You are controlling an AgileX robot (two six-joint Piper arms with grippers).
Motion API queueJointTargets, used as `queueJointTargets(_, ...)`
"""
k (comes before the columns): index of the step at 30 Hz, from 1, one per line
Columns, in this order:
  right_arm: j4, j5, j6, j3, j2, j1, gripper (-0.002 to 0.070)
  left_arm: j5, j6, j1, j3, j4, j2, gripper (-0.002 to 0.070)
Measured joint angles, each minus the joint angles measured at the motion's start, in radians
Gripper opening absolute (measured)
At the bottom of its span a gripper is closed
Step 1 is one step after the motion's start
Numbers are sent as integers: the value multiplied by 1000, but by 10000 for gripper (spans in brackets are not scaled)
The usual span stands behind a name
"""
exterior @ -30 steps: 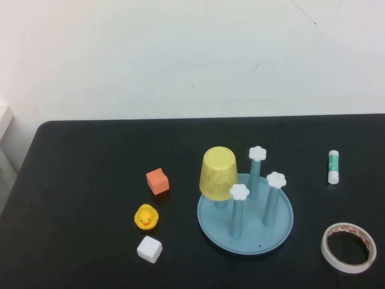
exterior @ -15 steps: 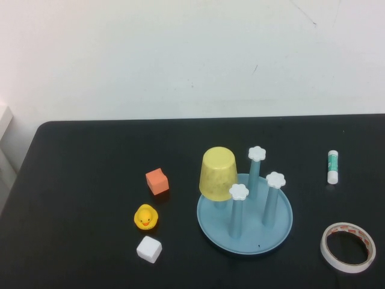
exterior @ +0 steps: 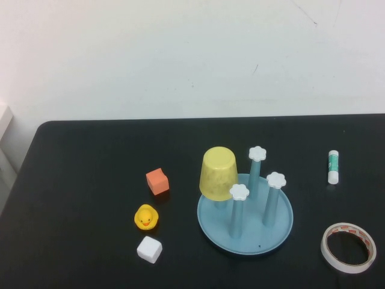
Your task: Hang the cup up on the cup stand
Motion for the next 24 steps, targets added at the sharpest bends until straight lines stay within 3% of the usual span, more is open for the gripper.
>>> queueJointTargets(17, 40, 167, 212, -6, 0, -31, -1, 0, 0, 0, 0, 0, 0, 0)
queueJointTargets(24, 40, 176, 216, -8, 0, -31, -1, 0, 0, 0, 0, 0, 0, 0)
